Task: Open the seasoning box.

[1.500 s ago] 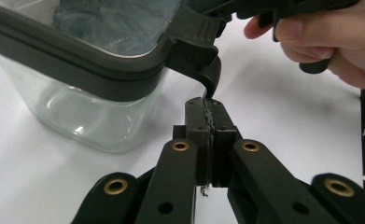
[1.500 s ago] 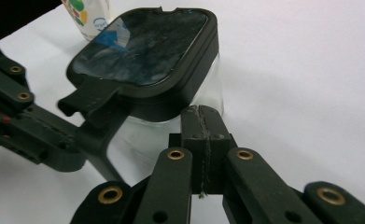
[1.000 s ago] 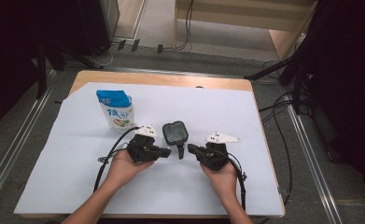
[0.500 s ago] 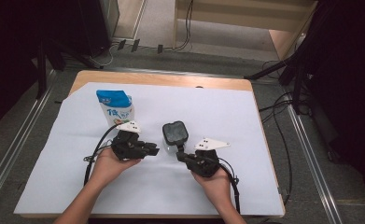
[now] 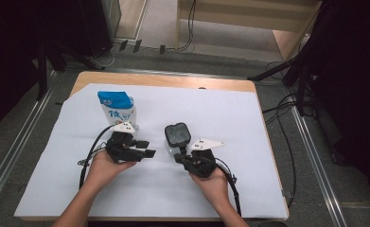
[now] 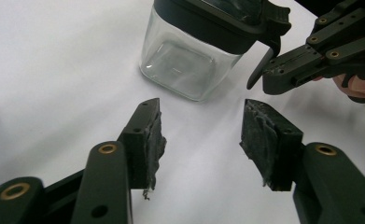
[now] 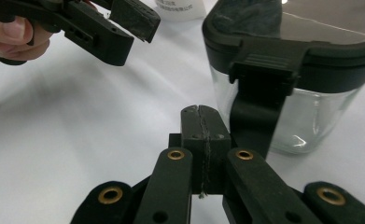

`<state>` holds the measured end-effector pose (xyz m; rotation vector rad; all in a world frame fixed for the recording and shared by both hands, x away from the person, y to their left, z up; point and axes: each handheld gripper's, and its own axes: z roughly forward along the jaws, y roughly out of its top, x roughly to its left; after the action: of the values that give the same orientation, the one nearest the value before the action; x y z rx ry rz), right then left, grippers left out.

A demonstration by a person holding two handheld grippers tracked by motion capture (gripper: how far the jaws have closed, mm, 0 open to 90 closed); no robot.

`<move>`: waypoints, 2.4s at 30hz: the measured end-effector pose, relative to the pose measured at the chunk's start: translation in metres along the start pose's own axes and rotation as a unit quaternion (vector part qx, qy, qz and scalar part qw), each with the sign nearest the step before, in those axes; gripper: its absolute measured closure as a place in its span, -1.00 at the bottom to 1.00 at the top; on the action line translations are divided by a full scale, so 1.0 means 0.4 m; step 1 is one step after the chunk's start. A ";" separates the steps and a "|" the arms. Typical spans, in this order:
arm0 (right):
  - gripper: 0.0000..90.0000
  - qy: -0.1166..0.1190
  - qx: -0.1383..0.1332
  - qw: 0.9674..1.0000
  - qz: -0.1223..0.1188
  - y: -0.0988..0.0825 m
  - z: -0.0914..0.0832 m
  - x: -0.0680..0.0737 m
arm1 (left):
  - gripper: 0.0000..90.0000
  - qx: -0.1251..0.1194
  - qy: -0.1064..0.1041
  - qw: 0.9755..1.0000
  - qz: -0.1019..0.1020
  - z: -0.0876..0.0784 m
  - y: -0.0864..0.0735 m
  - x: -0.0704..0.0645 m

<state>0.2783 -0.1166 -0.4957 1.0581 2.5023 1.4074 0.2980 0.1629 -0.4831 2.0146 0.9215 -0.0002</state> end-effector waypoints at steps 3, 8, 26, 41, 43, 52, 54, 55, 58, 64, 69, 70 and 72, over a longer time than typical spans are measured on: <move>1.00 -0.001 -0.001 1.000 0.003 -0.001 -0.004 -0.005 | -0.02 -0.002 0.002 1.000 0.006 0.002 0.000 0.001; 1.00 -0.004 -0.003 1.000 0.003 -0.005 -0.004 -0.004 | -0.06 -0.001 0.002 1.000 0.014 0.008 0.003 0.003; 1.00 -0.037 -0.008 0.999 0.033 -0.018 -0.044 -0.055 | -0.02 0.000 -0.002 1.000 0.023 0.035 0.020 0.006; 1.00 -0.065 -0.018 0.996 0.058 -0.007 -0.070 -0.136 | -0.05 0.004 -0.004 0.999 0.037 0.038 0.017 -0.002; 1.00 -0.071 -0.012 0.996 0.057 -0.002 -0.070 -0.143 | -0.05 0.007 -0.003 0.999 0.040 0.037 0.017 -0.007; 1.00 -0.083 -0.019 0.994 0.071 0.009 -0.054 -0.180 | -0.09 0.001 -0.006 0.999 0.047 0.034 0.010 -0.013; 1.00 -0.085 -0.017 0.994 0.070 0.011 -0.048 -0.181 | -0.10 0.001 -0.005 0.999 0.047 0.033 0.008 -0.015; 1.00 -0.086 -0.014 0.994 0.067 0.014 -0.047 -0.183 | -0.11 -0.001 -0.004 0.999 0.047 0.033 0.006 -0.016; 1.00 -0.089 -0.016 0.994 0.064 0.025 -0.048 -0.192 | -0.11 0.001 -0.004 0.999 0.047 0.032 0.003 -0.016; 1.00 -0.084 -0.020 0.993 0.074 0.030 -0.041 -0.210 | -0.13 -0.004 -0.004 0.999 0.052 0.040 -0.004 -0.017; 0.94 -0.080 -0.009 0.995 0.064 0.035 -0.056 -0.201 | -0.14 -0.013 -0.005 0.999 0.052 0.039 0.002 -0.011; 0.86 -0.078 -0.004 0.995 0.060 0.035 -0.063 -0.200 | -0.14 -0.013 -0.003 0.999 0.051 0.039 0.006 -0.009; 0.74 -0.070 0.000 0.996 0.058 0.032 -0.078 -0.200 | -0.16 -0.020 -0.012 0.999 0.048 0.039 0.014 -0.003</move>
<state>0.3338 -0.1831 -0.4878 1.2726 2.3779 1.3120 0.3058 0.1490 -0.4879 2.0145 0.8034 0.0463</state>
